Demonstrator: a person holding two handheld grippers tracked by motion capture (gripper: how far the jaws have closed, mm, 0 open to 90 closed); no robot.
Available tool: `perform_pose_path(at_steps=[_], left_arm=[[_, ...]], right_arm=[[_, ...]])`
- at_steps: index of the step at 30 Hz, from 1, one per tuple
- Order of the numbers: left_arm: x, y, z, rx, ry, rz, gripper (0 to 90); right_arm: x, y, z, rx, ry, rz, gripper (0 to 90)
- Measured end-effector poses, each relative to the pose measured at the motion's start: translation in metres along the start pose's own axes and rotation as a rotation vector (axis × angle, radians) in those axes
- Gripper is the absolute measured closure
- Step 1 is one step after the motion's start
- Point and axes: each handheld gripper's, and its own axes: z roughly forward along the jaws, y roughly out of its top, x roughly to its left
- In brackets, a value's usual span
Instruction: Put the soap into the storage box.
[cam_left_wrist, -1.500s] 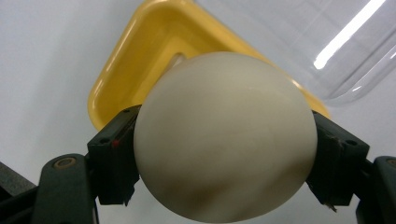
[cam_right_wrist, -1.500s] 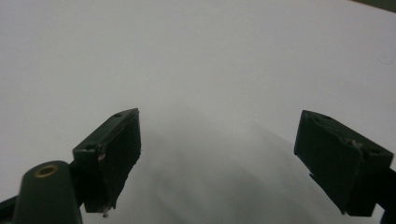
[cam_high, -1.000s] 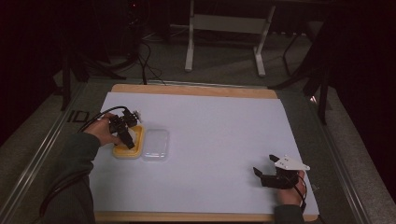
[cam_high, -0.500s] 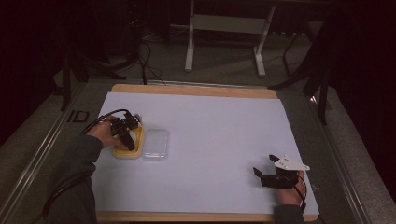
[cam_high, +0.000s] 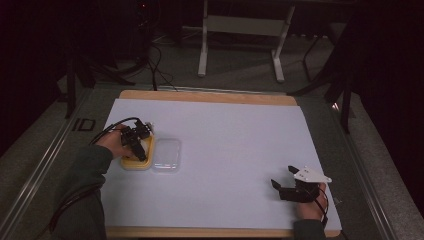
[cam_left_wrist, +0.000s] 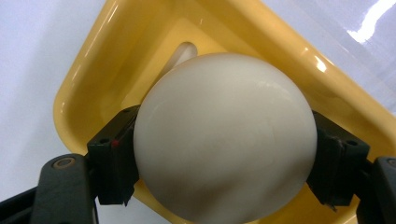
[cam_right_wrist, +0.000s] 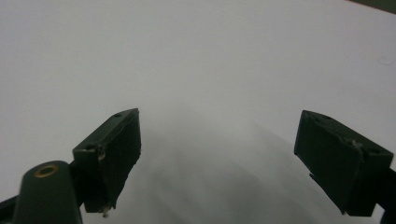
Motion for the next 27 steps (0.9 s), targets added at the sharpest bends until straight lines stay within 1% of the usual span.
perform_pose_path(at_steps=[3, 5, 8, 11, 13, 14, 15, 16, 17, 18, 19, 20, 21, 22, 25, 26, 27], left_arm=[[0.001, 0.000, 0.001, 0.000, -0.007, -0.007, 23.3], [0.000, -0.001, 0.001, -0.010, -0.001, -0.006, 22.9], [0.000, -0.002, -0.001, -0.026, 0.006, 0.004, 16.7], [0.000, -0.003, -0.002, -0.037, 0.007, 0.000, 12.9], [0.000, -0.003, -0.002, -0.037, 0.007, 0.000, 12.0], [0.000, -0.004, -0.005, -0.043, 0.019, 0.002, 12.0], [0.000, -0.004, -0.007, -0.053, 0.021, -0.005, 8.1], [0.000, -0.005, -0.010, -0.060, 0.020, -0.008, 6.1], [0.000, -0.007, -0.013, -0.068, 0.020, -0.008, 6.1], [0.000, -0.011, -0.021, -0.100, 0.031, -0.005, 5.2], [0.000, -0.011, -0.021, -0.100, 0.031, -0.005, 5.2], [-0.002, -0.016, -0.032, -0.153, 0.032, -0.009, 5.2], [-0.002, -0.016, -0.032, -0.153, 0.032, -0.009, 5.2], [-0.004, -0.020, -0.038, -0.192, 0.037, -0.011, 5.2], [-0.011, -0.030, -0.053, -0.325, 0.025, -0.014, 6.8], [-0.015, -0.033, -0.056, -0.356, 0.010, -0.006, 13.2], [-0.020, -0.036, -0.057, -0.362, 0.022, 0.015, 13.6]], right_arm=[[0.000, 0.000, 0.000, 0.000, -0.001, -0.001, 14.7], [0.000, 0.000, 0.000, 0.000, 0.000, -0.001, 14.8], [0.000, 0.000, 0.000, 0.000, 0.000, -0.001, 14.8], [0.000, 0.000, 0.000, 0.001, 0.000, -0.002, 14.8], [0.000, 0.000, 0.000, 0.001, 0.000, -0.003, 14.8], [0.000, 0.000, 0.000, 0.001, 0.000, -0.003, 14.8], [0.000, 0.000, 0.000, -0.001, 0.001, -0.003, 14.8], [0.000, 0.000, 0.000, -0.001, 0.001, -0.002, 14.7], [0.000, 0.000, 0.000, -0.001, 0.001, -0.002, 14.7], [0.000, 0.000, 0.000, -0.002, 0.001, 0.000, 14.8], [0.000, 0.000, 0.000, -0.002, 0.001, 0.000, 14.8], [0.000, 0.000, 0.000, 0.000, 0.001, -0.001, 14.7], [0.000, 0.000, 0.000, 0.000, 0.001, -0.001, 14.7], [0.000, 0.000, 0.000, 0.000, 0.001, -0.001, 14.8], [0.000, 0.000, 0.000, -0.001, 0.000, -0.001, 14.7], [0.000, 0.000, 0.000, 0.000, 0.000, 0.000, 14.7], [0.000, 0.000, 0.000, 0.001, 0.001, 0.000, 14.8]])
